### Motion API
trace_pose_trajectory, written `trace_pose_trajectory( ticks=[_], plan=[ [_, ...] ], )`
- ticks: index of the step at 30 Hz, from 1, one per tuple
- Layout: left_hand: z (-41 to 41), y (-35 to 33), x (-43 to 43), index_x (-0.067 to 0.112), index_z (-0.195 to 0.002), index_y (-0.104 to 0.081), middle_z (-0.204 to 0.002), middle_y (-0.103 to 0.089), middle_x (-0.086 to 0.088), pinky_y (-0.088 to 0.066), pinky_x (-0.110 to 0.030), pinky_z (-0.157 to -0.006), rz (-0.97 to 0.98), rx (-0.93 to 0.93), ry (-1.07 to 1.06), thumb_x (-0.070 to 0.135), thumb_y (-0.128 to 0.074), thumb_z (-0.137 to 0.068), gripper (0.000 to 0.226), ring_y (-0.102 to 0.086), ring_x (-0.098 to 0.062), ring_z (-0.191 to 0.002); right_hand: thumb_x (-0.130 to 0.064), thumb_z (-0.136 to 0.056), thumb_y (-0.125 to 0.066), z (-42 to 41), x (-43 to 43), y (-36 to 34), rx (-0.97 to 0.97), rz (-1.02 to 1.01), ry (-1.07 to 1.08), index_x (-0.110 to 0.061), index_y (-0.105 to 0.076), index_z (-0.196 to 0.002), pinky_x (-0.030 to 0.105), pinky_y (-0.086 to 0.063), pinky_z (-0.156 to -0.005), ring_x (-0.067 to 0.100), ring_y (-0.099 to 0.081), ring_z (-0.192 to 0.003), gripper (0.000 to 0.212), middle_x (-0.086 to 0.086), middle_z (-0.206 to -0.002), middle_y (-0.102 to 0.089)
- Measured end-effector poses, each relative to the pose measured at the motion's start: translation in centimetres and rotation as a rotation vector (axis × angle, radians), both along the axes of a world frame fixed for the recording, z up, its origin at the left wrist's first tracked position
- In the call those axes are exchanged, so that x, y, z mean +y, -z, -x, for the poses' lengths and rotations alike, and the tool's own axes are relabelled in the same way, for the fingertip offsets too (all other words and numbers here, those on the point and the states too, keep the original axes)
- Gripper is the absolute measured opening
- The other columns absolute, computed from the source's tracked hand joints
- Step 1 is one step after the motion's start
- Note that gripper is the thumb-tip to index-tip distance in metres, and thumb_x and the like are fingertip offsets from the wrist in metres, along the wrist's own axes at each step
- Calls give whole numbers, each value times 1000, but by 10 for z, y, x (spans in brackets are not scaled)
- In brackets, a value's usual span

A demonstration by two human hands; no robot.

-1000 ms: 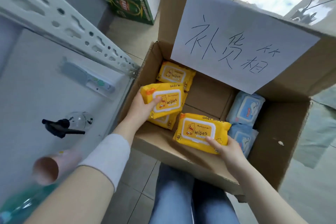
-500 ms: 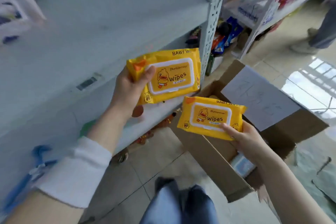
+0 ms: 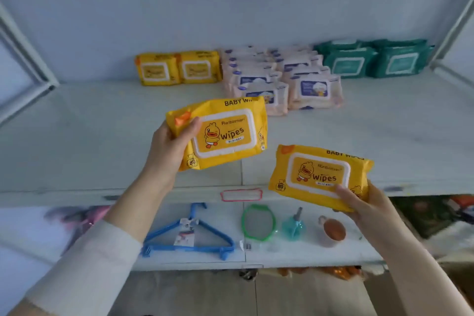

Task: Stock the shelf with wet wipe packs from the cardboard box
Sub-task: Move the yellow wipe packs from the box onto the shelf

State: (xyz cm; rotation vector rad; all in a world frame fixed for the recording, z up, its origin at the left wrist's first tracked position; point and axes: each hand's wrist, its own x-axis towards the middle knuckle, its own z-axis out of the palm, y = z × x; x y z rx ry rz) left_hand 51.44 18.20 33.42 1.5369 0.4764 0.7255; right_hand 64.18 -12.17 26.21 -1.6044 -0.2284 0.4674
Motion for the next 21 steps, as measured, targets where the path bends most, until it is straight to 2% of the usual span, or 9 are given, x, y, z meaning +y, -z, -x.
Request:
trace_pose_trajectory(
  ticks=[2,3,5,8,11,15,18,21],
  plan=[
    [19,5,55,35,-86,-68,-85,-74,13,-55,-27,-66,8,30,-39,49,-66,-64,26,-71,-7,-81,-22,-84,-62,1,58,-4,-12,-20,-42,-21,-63,-101,23,-59,-63,16,-72,-79,18,-2,-91,-75],
    [24,8,79,36,-86,-68,-85,-74,13,-55,-28,-68,12,46,-59,49,-66,-64,26,-71,-7,-81,-22,-81,-63,0,85,-6,-17,-25,-70,-19,-63,-103,23,-59,-66,15,-72,-83,22,-2,-93,-76],
    [25,15,123,36,-88,-66,-87,-74,11,-54,-32,-72,24,74,-93,45,-66,-71,19,-70,-9,-82,-26,-76,-65,-5,135,-15,-31,-20,-104,-18,-63,-104,28,-60,-71,18,-71,-86,29,0,-97,-75],
    [11,23,182,32,-94,-63,-95,-70,8,-54,-34,-76,41,101,-113,33,-62,-83,11,-68,-12,-88,-26,-75,-65,-21,199,-26,-71,-40,-145,-19,-61,-105,27,-59,-67,16,-69,-84,31,2,-102,-72],
    [0,32,227,30,-98,-60,-100,-68,5,-54,-34,-75,71,106,-106,30,-60,-84,14,-67,-14,-90,-16,-84,-63,-41,255,-31,-117,-34,-169,-14,-57,-115,38,-56,-79,23,-67,-95,32,7,-109,-69],
    [-16,47,275,29,-99,-60,-99,-68,6,-54,-30,-71,72,129,-143,27,-59,-87,12,-67,-11,-88,-10,-87,-60,-68,319,-27,-148,-29,-217,-18,-55,-117,41,-54,-83,26,-64,-101,32,6,-111,-67],
    [-42,52,311,29,-98,-59,-98,-67,7,-55,-25,-68,39,151,-127,27,-59,-88,11,-66,-8,-87,-14,-87,-62,-91,365,-22,-184,-1,-208,-18,-45,-131,52,-49,-93,29,-58,-114,48,10,-126,-59],
    [-75,57,347,25,-107,-56,-104,-66,1,-54,-31,-77,11,185,-105,27,-59,-88,19,-66,-15,-91,-15,-89,-59,-116,408,-15,-192,49,-176,-17,-46,-132,52,-45,-99,28,-56,-117,45,8,-127,-60]
  ],
)
